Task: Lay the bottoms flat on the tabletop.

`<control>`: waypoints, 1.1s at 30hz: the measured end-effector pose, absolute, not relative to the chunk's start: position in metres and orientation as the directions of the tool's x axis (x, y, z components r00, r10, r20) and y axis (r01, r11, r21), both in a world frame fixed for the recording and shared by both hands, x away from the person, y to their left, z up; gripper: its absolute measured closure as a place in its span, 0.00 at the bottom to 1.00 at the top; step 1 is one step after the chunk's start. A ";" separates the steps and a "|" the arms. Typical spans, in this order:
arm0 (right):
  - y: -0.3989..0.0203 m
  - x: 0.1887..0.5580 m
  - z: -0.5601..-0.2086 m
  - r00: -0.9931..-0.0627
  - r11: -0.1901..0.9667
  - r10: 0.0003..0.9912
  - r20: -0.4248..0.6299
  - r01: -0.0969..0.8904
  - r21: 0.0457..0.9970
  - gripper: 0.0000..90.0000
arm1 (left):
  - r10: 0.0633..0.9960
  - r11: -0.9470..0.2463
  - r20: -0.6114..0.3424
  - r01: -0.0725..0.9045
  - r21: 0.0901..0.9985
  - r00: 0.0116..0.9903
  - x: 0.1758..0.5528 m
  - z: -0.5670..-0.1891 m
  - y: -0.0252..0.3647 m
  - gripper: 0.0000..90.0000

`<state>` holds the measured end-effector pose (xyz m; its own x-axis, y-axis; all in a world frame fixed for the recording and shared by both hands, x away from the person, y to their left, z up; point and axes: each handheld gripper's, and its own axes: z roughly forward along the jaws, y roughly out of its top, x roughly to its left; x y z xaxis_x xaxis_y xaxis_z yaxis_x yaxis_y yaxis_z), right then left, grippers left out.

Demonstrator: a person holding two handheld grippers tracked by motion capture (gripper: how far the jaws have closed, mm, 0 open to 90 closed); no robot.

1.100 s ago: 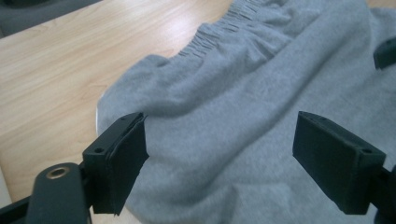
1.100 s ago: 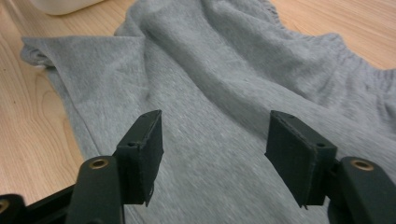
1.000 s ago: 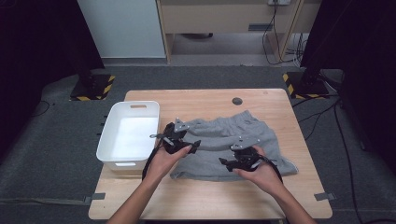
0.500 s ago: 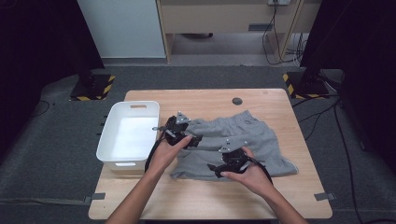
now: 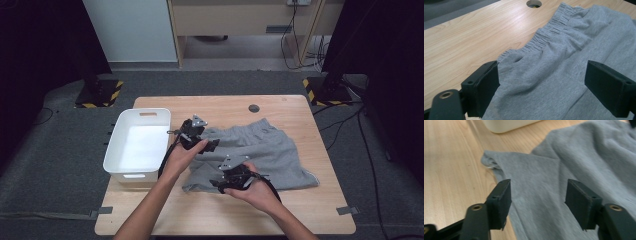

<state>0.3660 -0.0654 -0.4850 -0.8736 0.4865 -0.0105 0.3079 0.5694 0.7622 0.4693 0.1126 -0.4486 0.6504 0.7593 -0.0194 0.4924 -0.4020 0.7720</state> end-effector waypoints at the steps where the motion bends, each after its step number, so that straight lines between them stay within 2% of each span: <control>1: -0.063 0.365 -0.486 -0.876 0.570 0.483 -0.010 0.306 0.763 0.47 | 0.761 -0.403 -0.016 0.493 0.771 0.648 0.470 -0.449 0.112 0.13; 9: -0.045 0.362 -0.492 -0.894 0.579 0.448 -0.005 0.286 0.764 0.60 | 0.775 -0.400 -0.011 0.503 0.766 0.632 0.477 -0.452 0.111 0.17; 16: -0.023 0.356 -0.493 -0.911 0.576 0.412 -0.002 0.258 0.776 0.61 | 0.781 -0.394 -0.013 0.509 0.765 0.625 0.478 -0.452 0.114 0.17; 19: -0.014 0.354 -0.493 -0.916 0.579 0.402 -0.005 0.250 0.776 0.59 | 0.784 -0.387 -0.016 0.509 0.769 0.620 0.478 -0.449 0.118 0.17; 30: 0.022 0.350 -0.507 -0.923 0.627 0.383 -0.021 0.243 0.740 0.41 | 0.790 -0.369 -0.021 0.502 0.782 0.613 0.477 -0.441 0.128 0.16; 33: 0.031 0.351 -0.514 -0.919 0.646 0.393 -0.030 0.254 0.720 0.40 | 0.793 -0.369 -0.017 0.502 0.782 0.609 0.476 -0.439 0.130 0.16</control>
